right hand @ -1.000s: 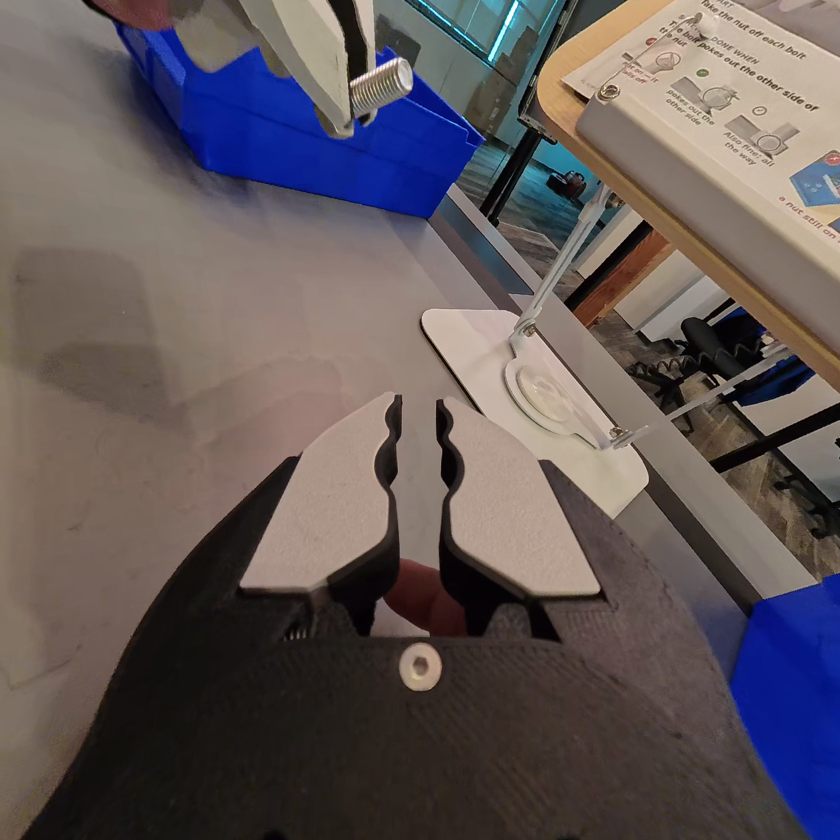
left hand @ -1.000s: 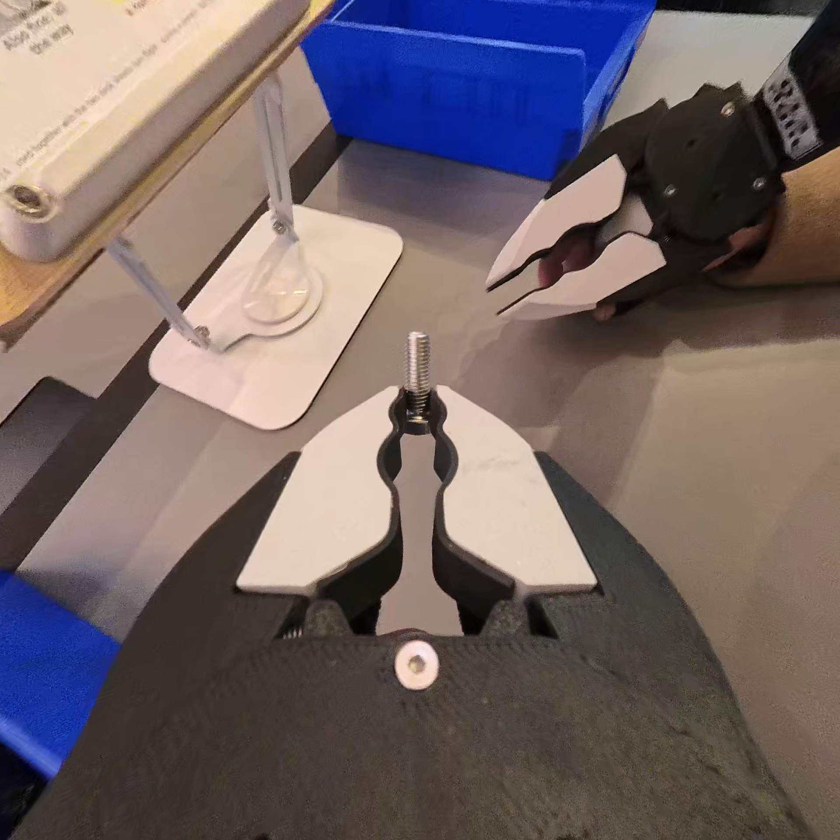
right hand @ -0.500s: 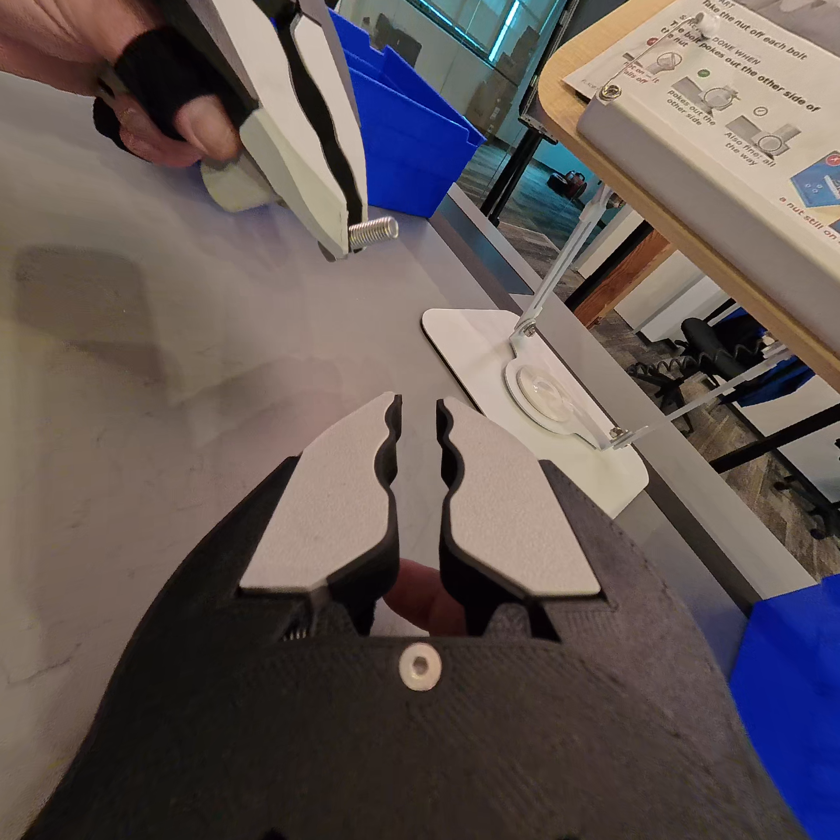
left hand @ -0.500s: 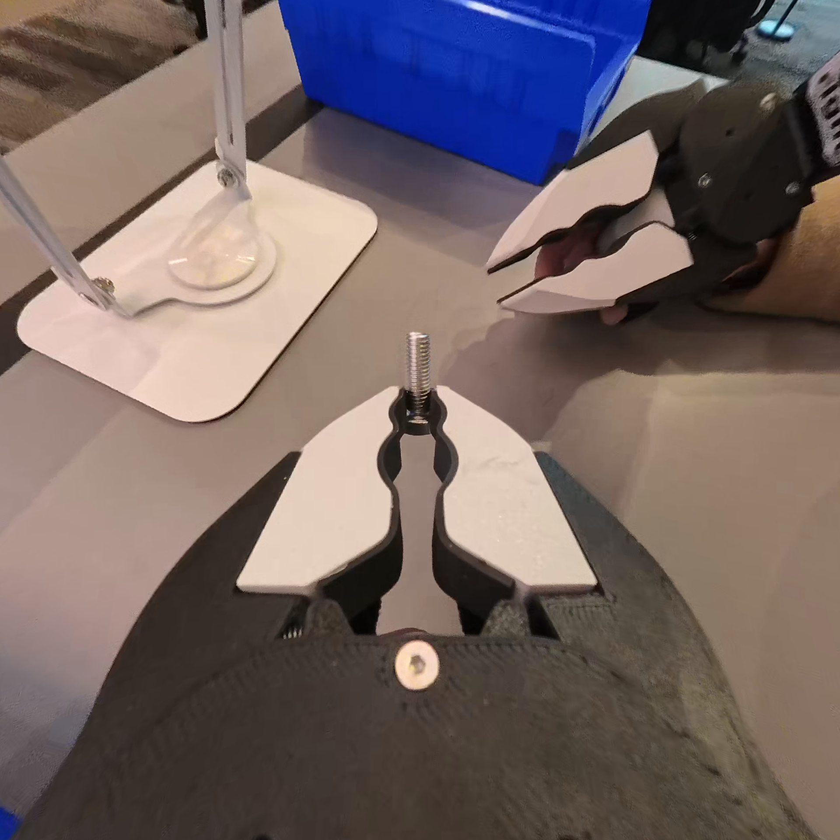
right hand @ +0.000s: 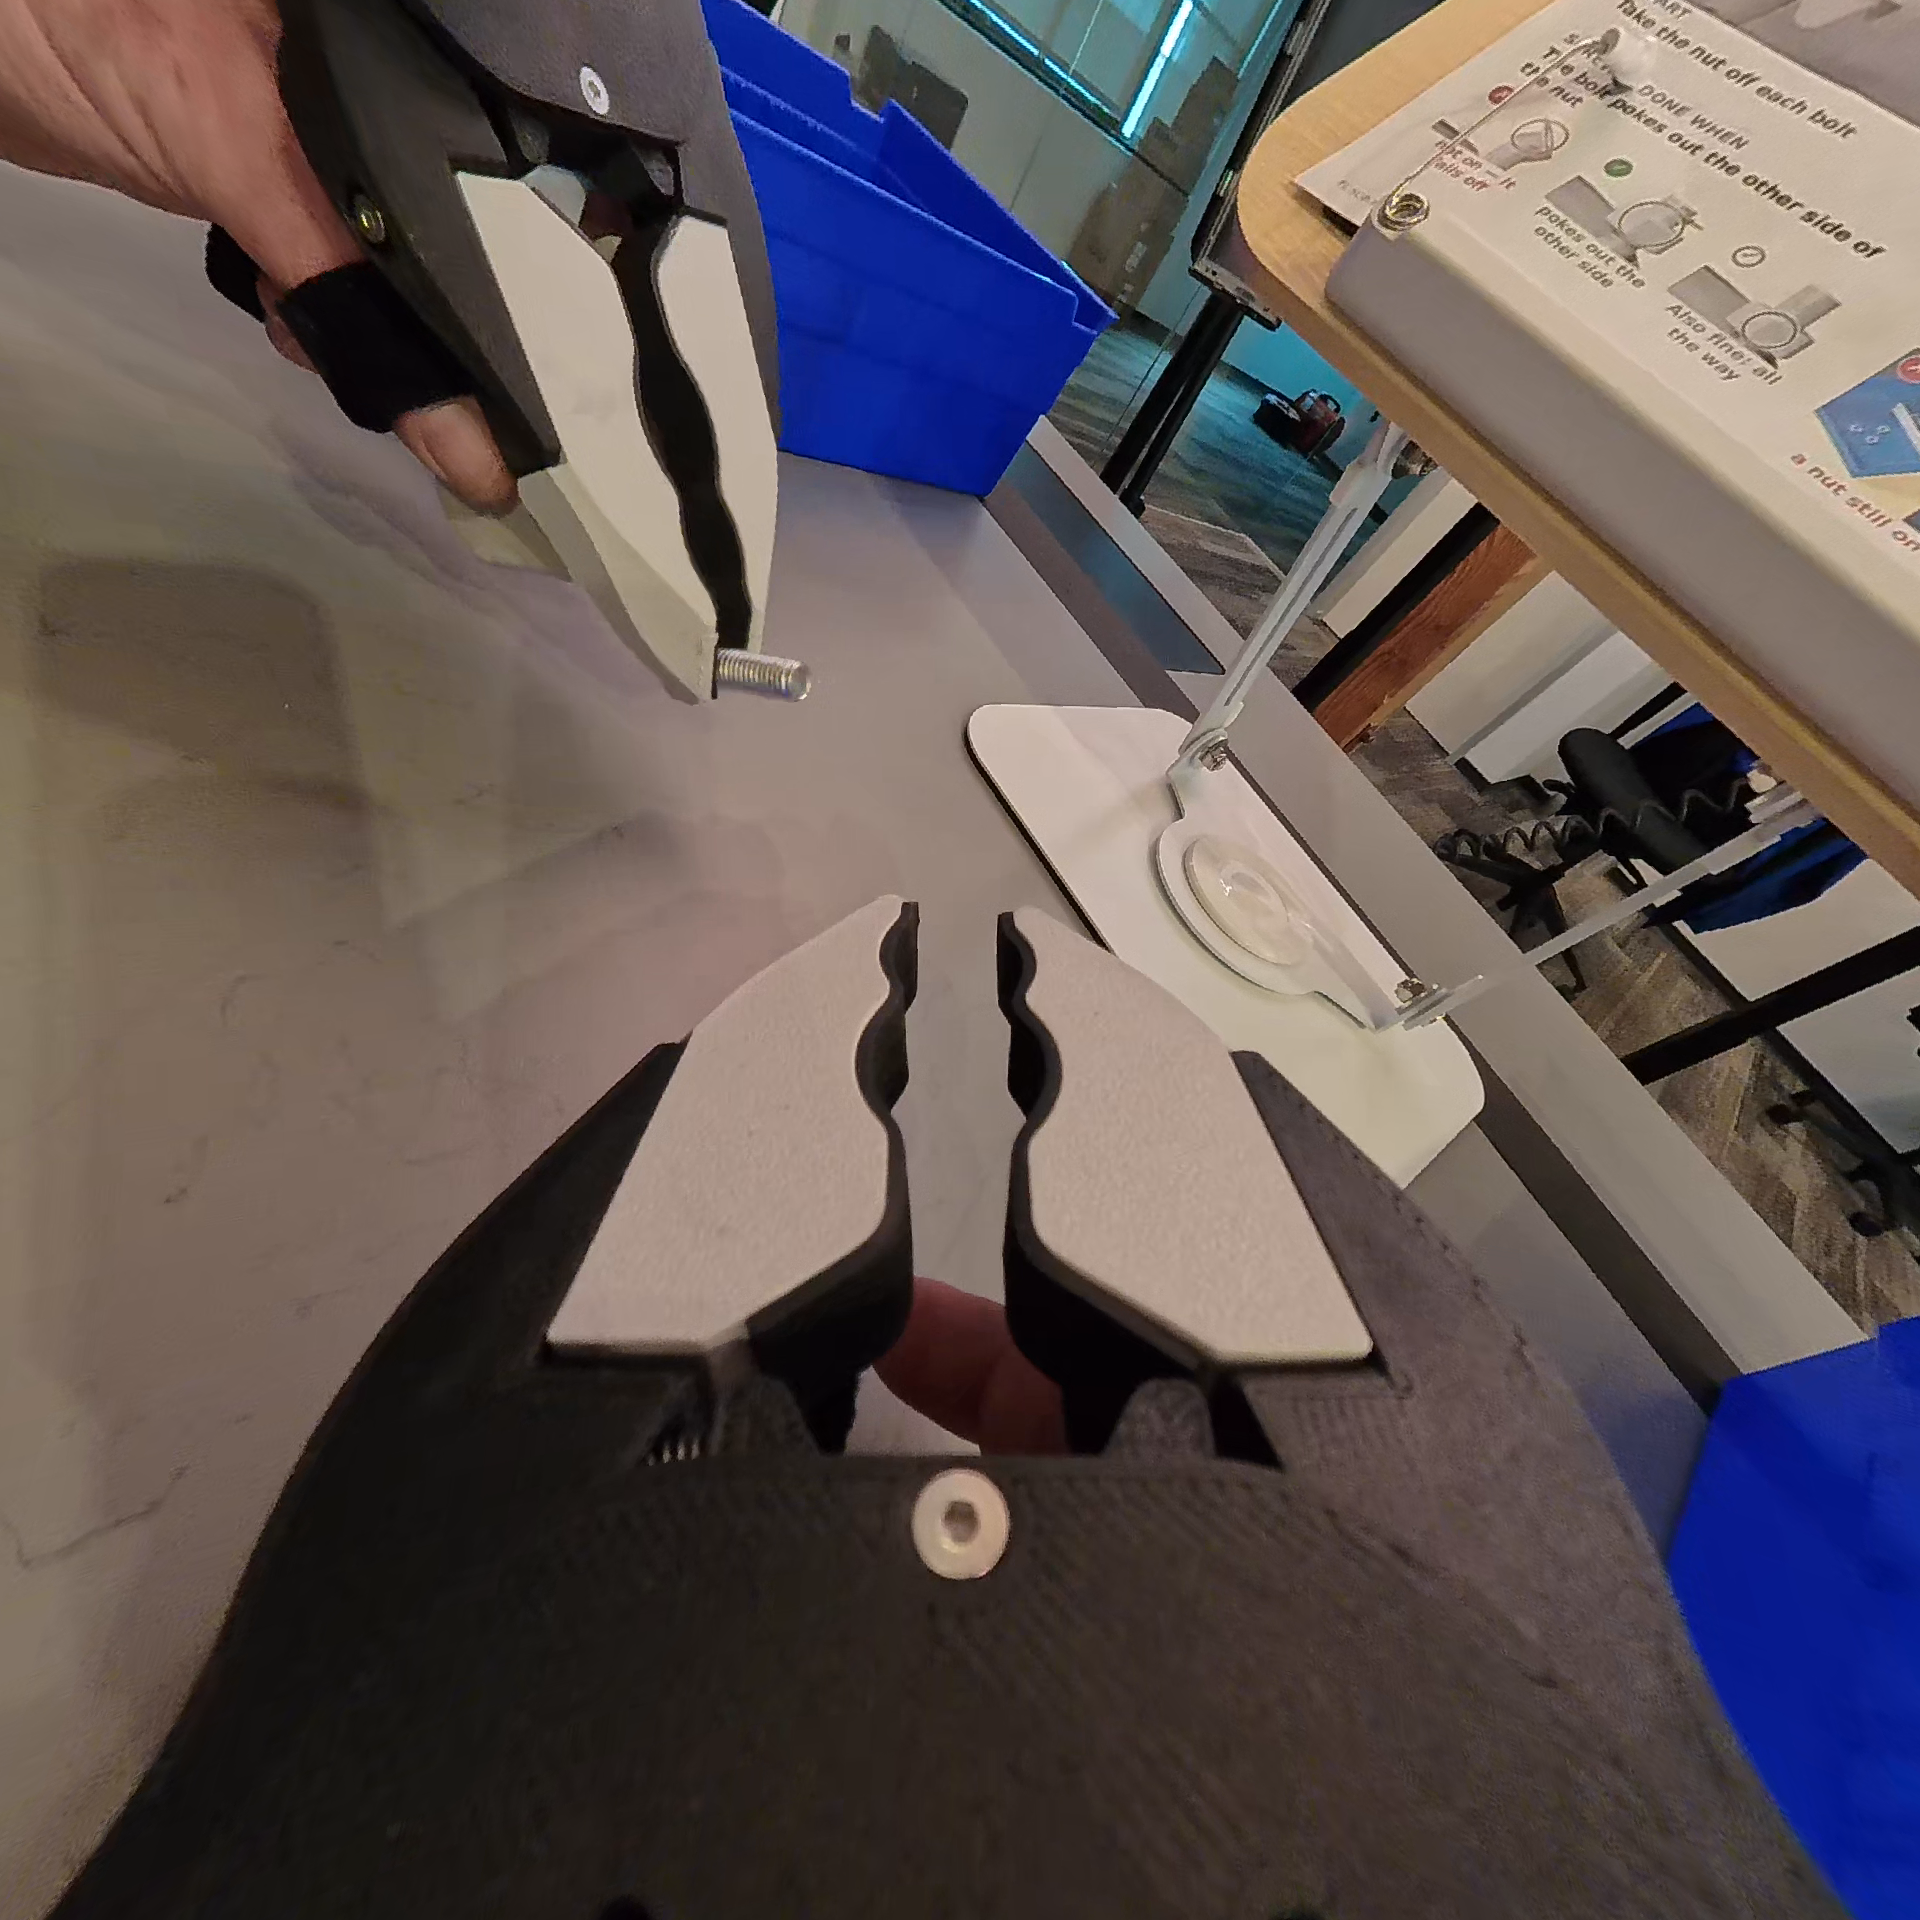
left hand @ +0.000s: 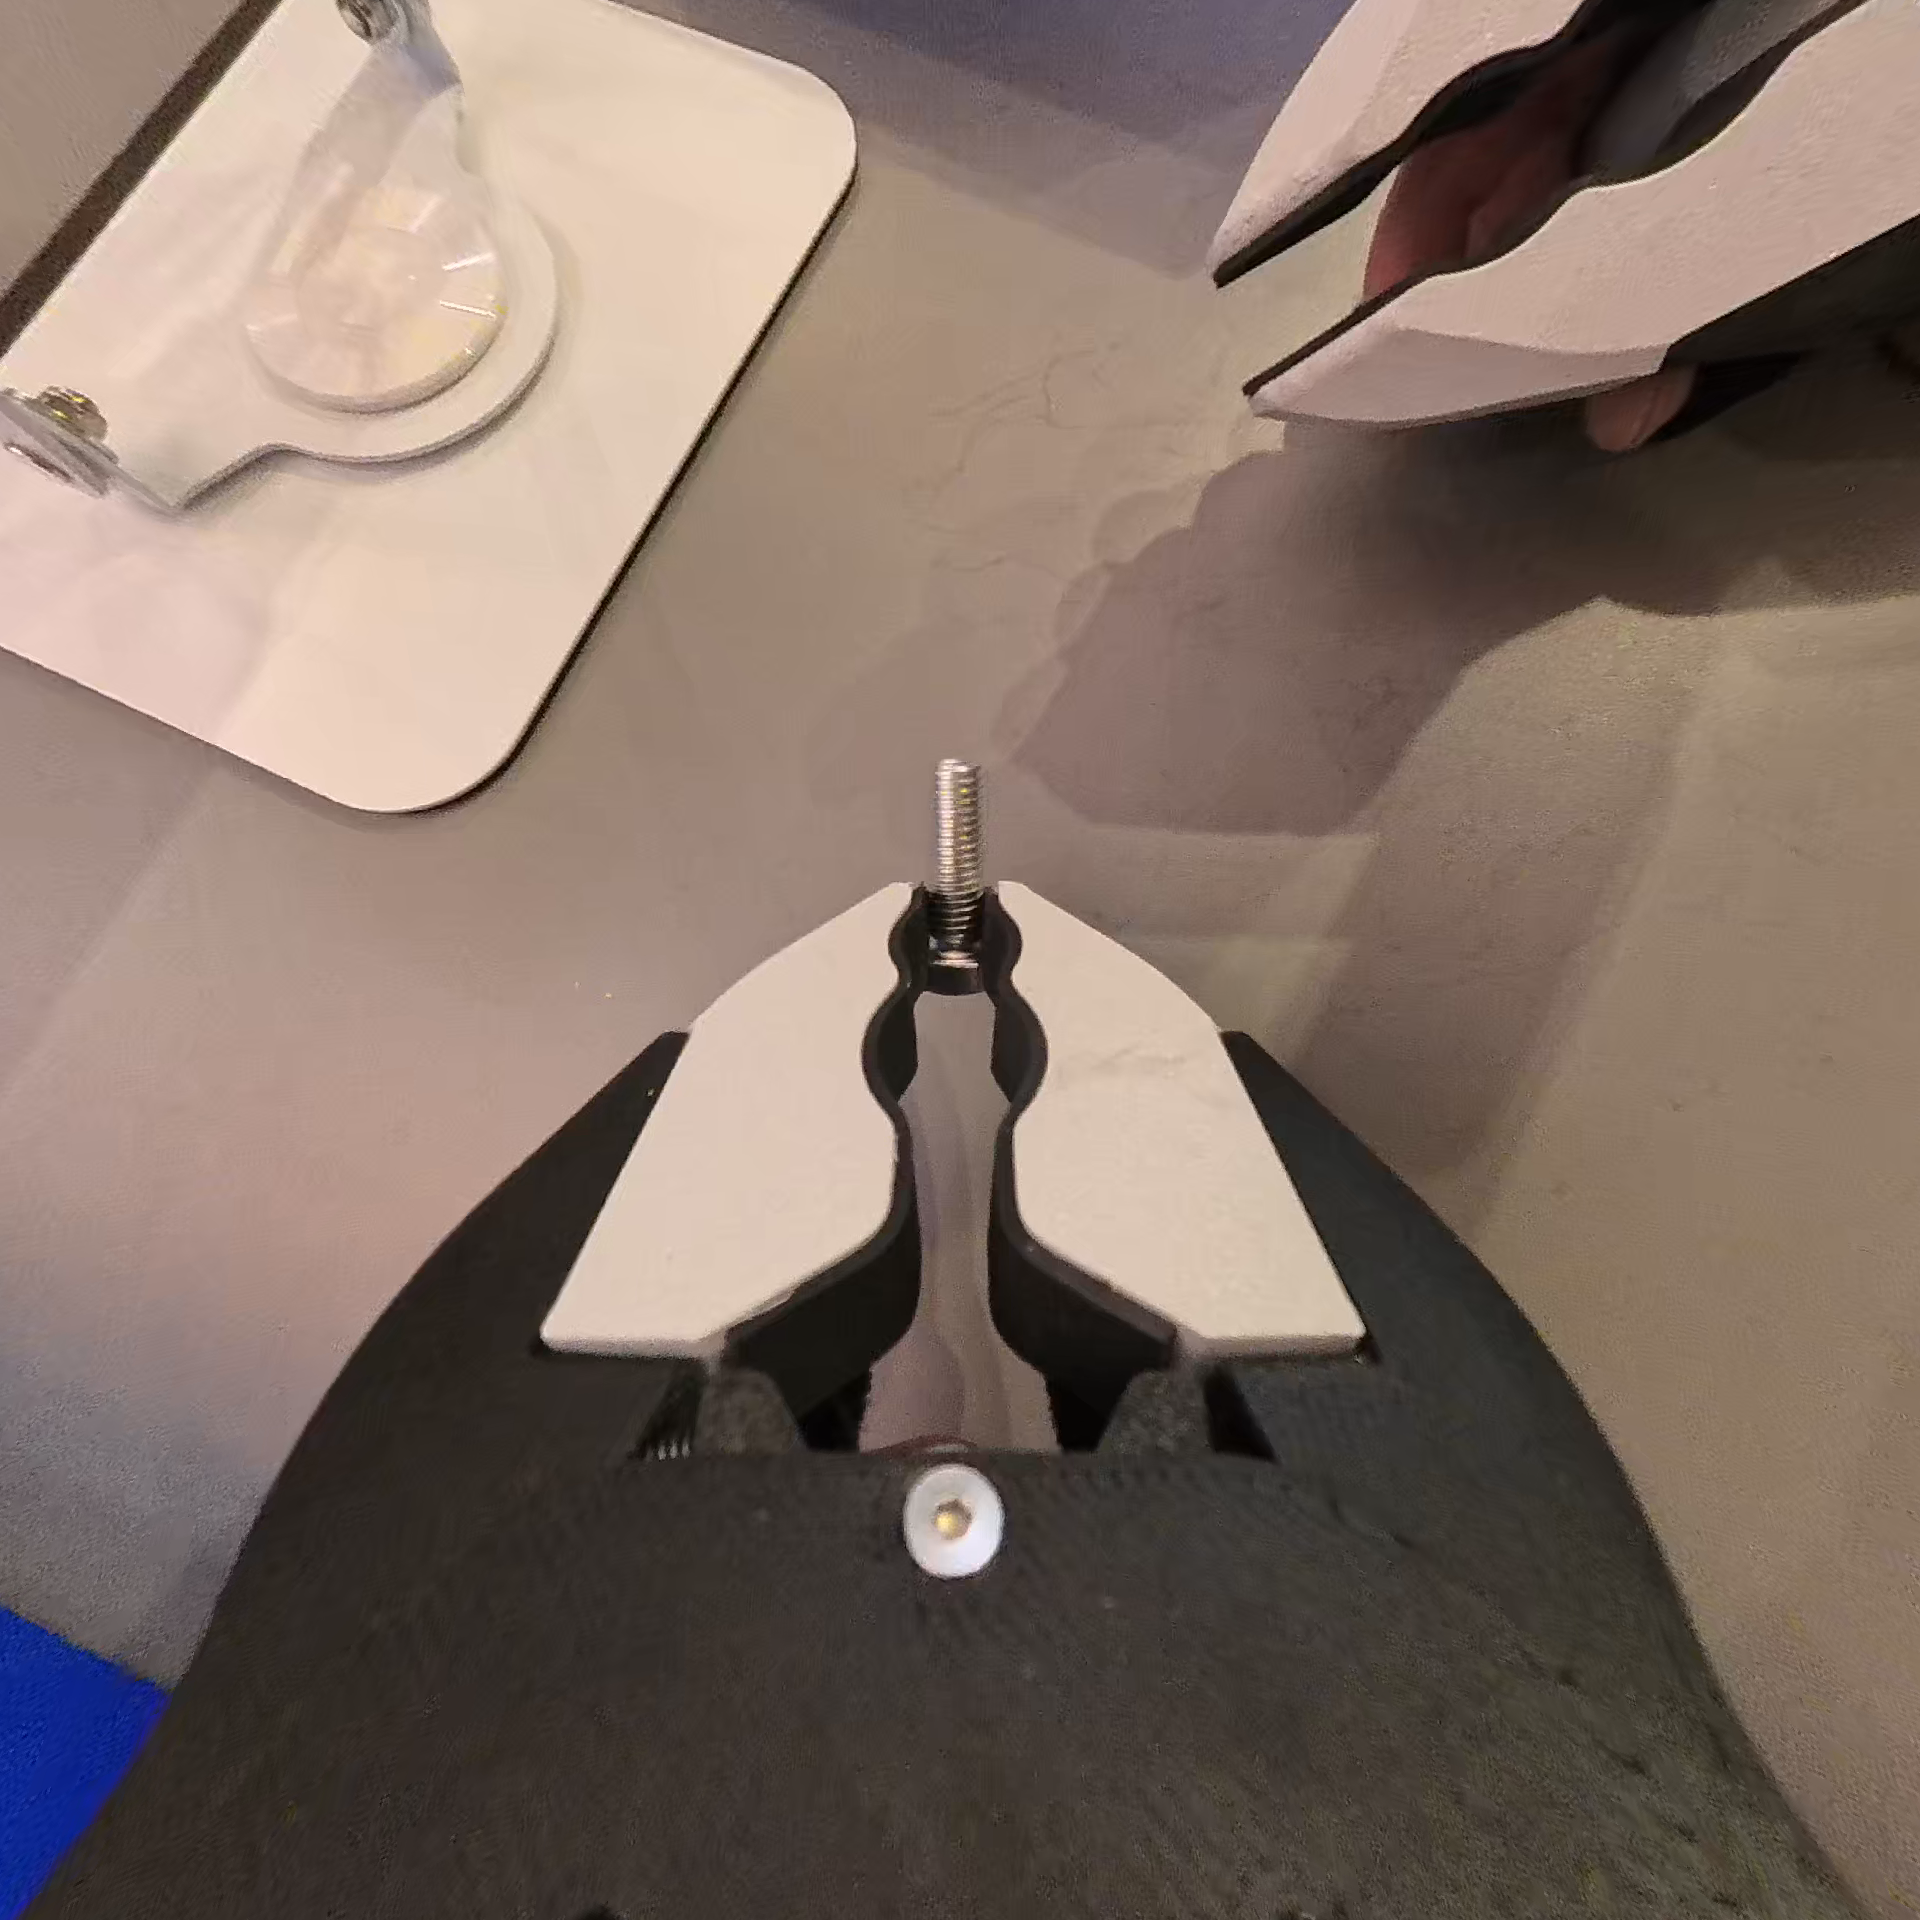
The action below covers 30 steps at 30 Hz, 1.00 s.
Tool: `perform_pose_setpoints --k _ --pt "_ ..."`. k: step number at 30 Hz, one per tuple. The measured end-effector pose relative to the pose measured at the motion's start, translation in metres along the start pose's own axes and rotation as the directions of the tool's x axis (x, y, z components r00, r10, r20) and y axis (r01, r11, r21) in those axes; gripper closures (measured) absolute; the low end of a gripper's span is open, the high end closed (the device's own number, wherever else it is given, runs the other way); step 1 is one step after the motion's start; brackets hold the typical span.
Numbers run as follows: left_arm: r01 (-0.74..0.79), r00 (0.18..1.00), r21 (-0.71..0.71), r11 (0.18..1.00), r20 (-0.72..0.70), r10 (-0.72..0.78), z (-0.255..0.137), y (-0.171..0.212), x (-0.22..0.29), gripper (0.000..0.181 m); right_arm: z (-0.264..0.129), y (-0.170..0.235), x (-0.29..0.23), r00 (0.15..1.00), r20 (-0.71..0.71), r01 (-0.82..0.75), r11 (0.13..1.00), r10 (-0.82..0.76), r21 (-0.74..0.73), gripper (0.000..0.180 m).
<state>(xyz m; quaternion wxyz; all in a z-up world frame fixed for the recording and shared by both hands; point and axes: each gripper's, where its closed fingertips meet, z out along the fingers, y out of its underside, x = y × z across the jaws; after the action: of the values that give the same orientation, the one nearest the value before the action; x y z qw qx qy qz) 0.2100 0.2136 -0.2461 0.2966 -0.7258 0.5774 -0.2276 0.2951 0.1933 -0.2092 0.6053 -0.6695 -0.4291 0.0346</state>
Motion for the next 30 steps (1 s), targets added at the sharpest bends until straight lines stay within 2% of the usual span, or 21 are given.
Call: perform_pose_setpoints --k 7,18,27,30 --pt "-0.047 0.997 -0.181 0.982 -0.065 0.036 0.012 0.024 0.013 0.172 0.0 0.0 -0.001 1.0 0.002 0.004 1.0 -0.004 -0.002 0.165" --pt "-0.153 0.986 -0.341 0.928 -0.115 0.12 0.015 0.025 0.023 0.172 0.0 0.0 -0.001 1.0 0.003 0.005 1.0 -0.005 -0.002 0.165" --pt "-0.197 0.979 -0.372 0.907 -0.129 0.16 0.021 0.021 0.027 0.166 0.0 0.0 -0.001 1.0 0.003 0.004 1.0 -0.004 -0.002 0.165" --pt "-0.181 0.983 -0.353 0.918 -0.101 0.155 0.019 0.019 0.022 0.151 0.0 0.0 -0.001 1.0 0.003 0.001 1.0 -0.001 -0.001 0.165"
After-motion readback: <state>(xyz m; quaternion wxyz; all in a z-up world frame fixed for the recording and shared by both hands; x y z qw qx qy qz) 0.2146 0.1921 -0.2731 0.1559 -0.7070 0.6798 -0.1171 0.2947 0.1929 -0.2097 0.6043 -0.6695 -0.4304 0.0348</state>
